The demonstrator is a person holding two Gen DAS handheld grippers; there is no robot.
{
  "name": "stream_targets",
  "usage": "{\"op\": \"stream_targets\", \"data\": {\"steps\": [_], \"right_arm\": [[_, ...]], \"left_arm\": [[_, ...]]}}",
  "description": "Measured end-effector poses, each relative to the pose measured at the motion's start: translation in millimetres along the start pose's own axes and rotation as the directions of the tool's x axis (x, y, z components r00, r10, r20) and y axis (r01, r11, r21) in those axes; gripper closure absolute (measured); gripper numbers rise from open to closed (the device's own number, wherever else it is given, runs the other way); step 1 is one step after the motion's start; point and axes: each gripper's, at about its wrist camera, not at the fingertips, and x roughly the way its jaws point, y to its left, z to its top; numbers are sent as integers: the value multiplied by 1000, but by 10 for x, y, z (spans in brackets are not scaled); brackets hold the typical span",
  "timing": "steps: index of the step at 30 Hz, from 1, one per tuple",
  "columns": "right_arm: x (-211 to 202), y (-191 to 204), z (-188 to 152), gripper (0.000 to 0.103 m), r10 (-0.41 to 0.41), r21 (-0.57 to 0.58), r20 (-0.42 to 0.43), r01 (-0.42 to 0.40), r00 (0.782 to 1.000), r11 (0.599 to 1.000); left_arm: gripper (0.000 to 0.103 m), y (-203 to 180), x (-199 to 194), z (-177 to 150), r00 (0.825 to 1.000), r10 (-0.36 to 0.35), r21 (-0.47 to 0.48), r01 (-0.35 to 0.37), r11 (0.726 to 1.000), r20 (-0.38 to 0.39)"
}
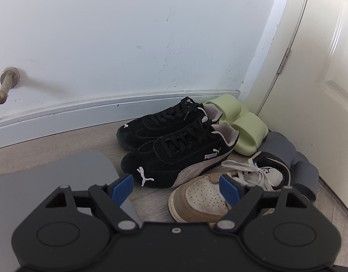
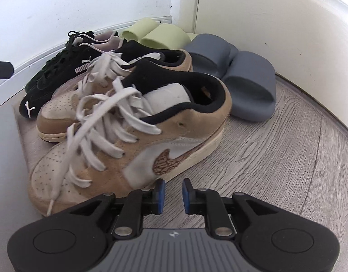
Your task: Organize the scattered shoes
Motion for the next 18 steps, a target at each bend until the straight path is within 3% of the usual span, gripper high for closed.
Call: {"op": "stream_targets", "data": {"steps": [3, 5, 7, 8, 11, 14, 18], "right_arm": [[-202, -123, -37, 78, 25, 31, 33, -26, 999, 999], [-404, -234, -115, 60, 26, 44, 66, -29, 997, 999], [-649, -364, -230, 25, -4, 54, 103, -2, 995, 999], [-742, -419, -272, 19, -21, 59, 116, 14, 993, 998], [-1211, -667, -442, 14, -102, 124, 126, 86, 987, 989], [-1769, -861, -609, 0, -141, 202, 144, 110, 980, 973], [-2730, -914, -908, 0, -234, 283, 222, 167, 946, 944]], "left_arm": [[16, -55, -7, -54, 999, -39, 33, 40, 999, -22], [16, -112, -19, -90, 997, -67, 65, 70, 995, -44], [16, -206, -76, -152, 992, -112, 124, 118, 985, -52], [16, -260, -113, -189, 990, -131, 159, 138, 978, -53], [16, -422, -281, -303, 985, -162, 254, 173, 952, -61], [16, -512, -573, -388, 969, -241, 302, 246, 921, -57], [14, -617, -1259, -559, 934, -352, 426, 342, 837, -58]]}}
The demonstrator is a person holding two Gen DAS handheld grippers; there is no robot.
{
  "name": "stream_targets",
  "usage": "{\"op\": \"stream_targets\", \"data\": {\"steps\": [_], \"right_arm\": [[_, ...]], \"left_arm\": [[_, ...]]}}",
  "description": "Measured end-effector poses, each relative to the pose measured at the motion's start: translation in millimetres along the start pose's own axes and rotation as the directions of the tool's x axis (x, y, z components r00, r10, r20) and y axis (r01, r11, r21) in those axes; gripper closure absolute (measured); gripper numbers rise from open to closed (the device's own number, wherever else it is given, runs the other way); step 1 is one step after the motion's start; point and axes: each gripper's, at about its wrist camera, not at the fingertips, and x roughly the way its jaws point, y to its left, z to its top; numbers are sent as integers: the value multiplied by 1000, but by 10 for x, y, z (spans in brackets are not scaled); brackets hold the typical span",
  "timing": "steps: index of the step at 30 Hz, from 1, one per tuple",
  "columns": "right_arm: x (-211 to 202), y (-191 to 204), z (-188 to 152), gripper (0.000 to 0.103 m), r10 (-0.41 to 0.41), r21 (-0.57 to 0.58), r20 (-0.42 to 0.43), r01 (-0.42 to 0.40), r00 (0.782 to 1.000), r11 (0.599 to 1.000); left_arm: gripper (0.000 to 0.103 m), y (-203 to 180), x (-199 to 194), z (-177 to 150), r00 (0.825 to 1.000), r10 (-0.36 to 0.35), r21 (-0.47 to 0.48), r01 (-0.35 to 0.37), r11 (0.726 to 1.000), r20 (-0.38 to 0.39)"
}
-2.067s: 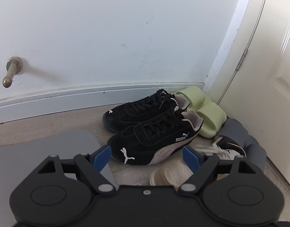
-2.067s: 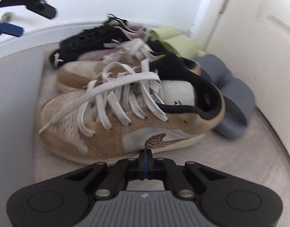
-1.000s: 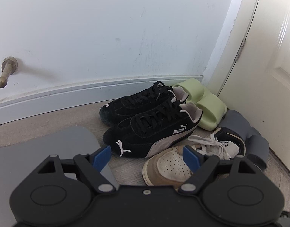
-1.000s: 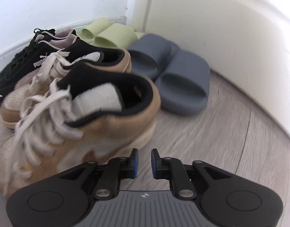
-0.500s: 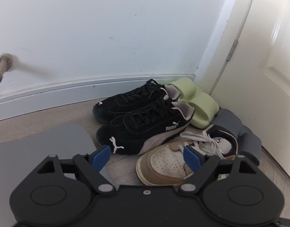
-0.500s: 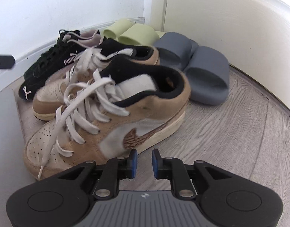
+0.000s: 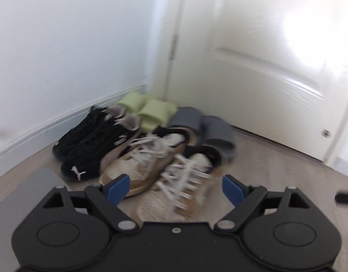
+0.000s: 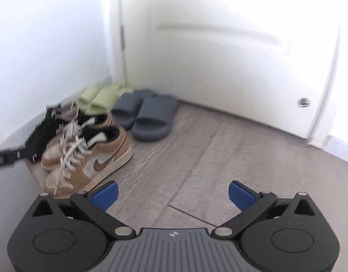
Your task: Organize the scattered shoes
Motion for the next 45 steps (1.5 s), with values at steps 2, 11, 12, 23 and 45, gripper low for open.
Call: {"op": "stream_targets", "data": {"steps": [2, 11, 12, 23, 45], "right_arm": [[-498, -102, -32, 0, -52, 34, 49, 51, 997, 998], [-2587, -691, 47, 0, -166, 9, 78, 166, 983, 986], [-2818, -758, 90, 0, -184, -17, 88, 186, 979, 982], [-3850, -992, -222, 0, -255, 145, 185, 230, 949, 962], [-3747, -732, -1463, 0, -459, 263, 59, 430, 887, 864]], "left_arm": [[14, -268, -424, -49, 1000, -25, 101, 23, 995, 18], [13, -1017, -1770, -58, 969, -235, 59, 230, 971, 81], [13, -1071, -1877, -63, 964, -251, 57, 247, 967, 91], [13, -1637, -2847, -285, 960, -241, 227, 205, 952, 144], [13, -1961, -3002, -417, 976, -205, 208, 215, 954, -68]]}}
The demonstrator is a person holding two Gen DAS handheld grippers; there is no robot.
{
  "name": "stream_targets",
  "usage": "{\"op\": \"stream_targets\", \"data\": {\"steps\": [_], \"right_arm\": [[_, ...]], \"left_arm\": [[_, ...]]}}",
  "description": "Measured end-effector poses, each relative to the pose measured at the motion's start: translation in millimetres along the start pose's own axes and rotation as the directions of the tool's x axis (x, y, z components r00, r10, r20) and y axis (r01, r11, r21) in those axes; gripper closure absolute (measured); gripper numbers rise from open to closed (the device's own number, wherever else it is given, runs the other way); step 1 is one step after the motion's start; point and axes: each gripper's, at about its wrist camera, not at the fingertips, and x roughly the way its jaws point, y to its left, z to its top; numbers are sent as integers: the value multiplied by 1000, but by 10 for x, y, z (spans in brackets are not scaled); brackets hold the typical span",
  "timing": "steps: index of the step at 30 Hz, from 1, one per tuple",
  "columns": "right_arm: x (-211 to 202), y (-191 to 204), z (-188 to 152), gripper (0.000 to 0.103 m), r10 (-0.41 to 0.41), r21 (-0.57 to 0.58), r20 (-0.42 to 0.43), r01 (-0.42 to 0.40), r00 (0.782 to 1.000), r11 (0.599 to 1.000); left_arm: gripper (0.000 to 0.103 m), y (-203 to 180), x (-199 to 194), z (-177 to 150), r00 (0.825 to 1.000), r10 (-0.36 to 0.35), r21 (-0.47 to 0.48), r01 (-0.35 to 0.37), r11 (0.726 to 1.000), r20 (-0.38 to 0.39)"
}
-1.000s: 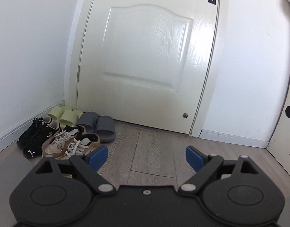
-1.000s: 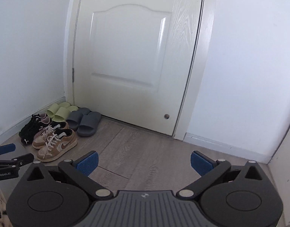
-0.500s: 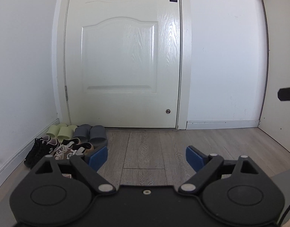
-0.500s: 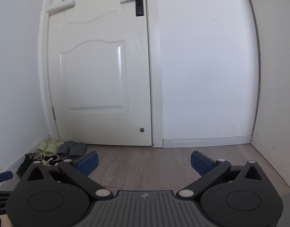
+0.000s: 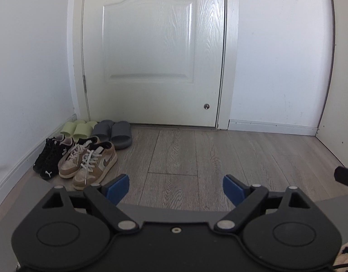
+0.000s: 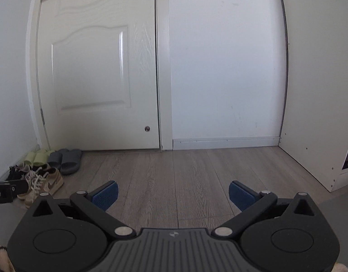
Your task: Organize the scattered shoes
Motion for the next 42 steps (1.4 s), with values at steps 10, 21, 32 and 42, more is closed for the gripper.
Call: {"op": "stream_targets", "data": {"steps": [10, 21, 32, 42], "right_arm": [[-98, 253, -29, 0, -7, -42, -103, 3, 995, 999], [-279, 413, -104, 0, 51, -32, -146, -56, 988, 998], [-372, 569, -161, 0, 60, -26, -148, -64, 987, 998], [-426, 649, -190, 0, 56, -37, -138, -61, 989, 997]], "left_arm": [[13, -28, -90, -61, 997, -12, -5, 11, 1000, -75], [13, 43, -256, -168, 994, 39, 10, -38, 999, -101], [13, 125, -385, -193, 994, 44, 1, -44, 999, -96], [13, 193, -421, -206, 994, 46, -17, -48, 999, -95]]}}
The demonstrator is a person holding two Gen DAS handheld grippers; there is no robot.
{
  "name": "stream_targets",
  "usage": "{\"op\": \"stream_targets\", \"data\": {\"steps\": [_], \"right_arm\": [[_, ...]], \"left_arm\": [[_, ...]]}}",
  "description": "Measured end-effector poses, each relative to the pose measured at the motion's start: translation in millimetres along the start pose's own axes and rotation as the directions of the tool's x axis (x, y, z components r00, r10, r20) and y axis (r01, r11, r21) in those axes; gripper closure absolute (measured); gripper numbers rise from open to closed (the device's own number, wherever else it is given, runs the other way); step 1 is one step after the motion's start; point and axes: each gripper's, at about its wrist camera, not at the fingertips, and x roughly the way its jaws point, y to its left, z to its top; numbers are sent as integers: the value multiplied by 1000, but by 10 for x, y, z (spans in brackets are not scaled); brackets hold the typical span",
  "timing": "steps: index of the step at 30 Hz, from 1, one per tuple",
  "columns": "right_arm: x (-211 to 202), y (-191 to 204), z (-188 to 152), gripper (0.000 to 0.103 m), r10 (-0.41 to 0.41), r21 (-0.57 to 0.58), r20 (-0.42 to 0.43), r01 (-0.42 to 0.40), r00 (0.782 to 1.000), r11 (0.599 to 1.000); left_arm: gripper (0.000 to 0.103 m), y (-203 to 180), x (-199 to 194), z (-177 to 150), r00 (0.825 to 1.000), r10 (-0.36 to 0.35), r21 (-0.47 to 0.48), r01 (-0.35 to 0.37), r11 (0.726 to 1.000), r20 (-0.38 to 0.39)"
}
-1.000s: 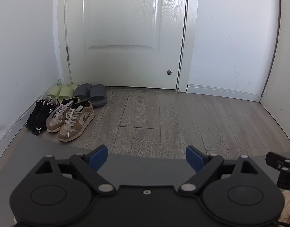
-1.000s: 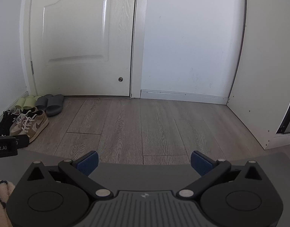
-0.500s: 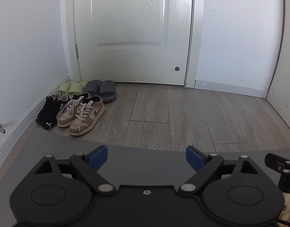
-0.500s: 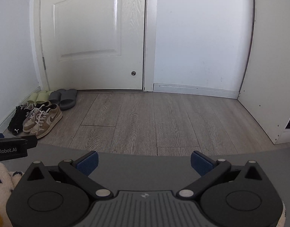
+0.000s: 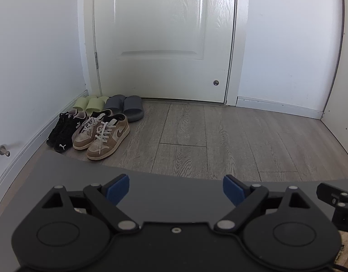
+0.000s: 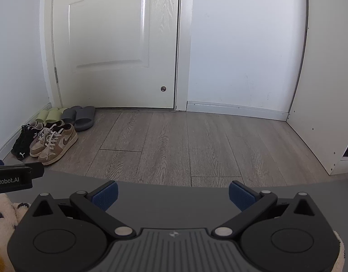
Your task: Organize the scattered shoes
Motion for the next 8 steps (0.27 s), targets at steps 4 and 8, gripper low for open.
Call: {"op": "stream_targets", "data": {"steps": [4, 8], "right_arm": [[5, 9, -1, 0, -5, -5, 1, 5, 1000, 1000], [11, 29, -4, 0, -1, -8, -2, 1, 1000, 1000]], "left_arm": [[13, 19, 2, 5, 1000, 10, -3, -10, 1000, 4], [13, 28, -13, -1, 1000, 16, -1, -16, 1000, 9]]}}
